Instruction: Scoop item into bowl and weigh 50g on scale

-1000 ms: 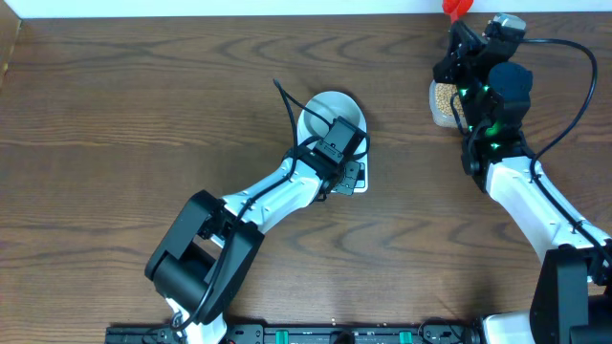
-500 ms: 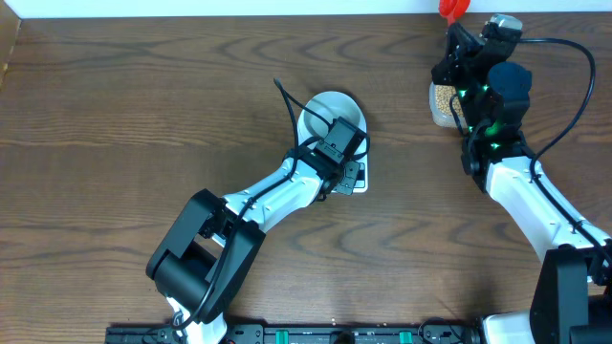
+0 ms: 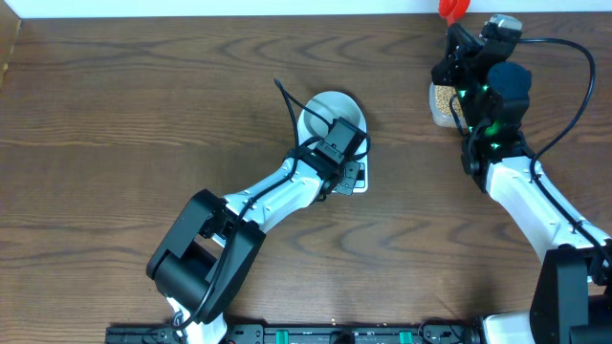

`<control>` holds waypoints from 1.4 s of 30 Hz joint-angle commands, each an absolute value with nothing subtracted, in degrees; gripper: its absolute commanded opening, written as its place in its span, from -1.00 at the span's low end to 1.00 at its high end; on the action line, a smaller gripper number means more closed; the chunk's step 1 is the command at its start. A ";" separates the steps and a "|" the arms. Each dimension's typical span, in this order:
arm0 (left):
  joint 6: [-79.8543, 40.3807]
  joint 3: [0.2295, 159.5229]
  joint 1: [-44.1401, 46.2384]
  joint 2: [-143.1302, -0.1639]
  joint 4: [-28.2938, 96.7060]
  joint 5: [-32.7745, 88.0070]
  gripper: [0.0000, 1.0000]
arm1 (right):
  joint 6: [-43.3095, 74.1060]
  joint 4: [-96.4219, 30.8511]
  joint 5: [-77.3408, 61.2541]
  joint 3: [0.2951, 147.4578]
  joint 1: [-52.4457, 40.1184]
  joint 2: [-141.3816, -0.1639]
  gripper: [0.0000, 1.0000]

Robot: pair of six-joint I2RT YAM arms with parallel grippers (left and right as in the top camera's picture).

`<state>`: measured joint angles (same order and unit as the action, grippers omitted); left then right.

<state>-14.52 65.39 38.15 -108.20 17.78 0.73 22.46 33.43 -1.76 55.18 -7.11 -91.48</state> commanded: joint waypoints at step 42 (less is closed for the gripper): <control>-10.09 66.50 38.06 -104.60 20.03 -0.43 -0.85 | 21.52 32.82 -1.85 56.64 -7.55 -91.39 -0.98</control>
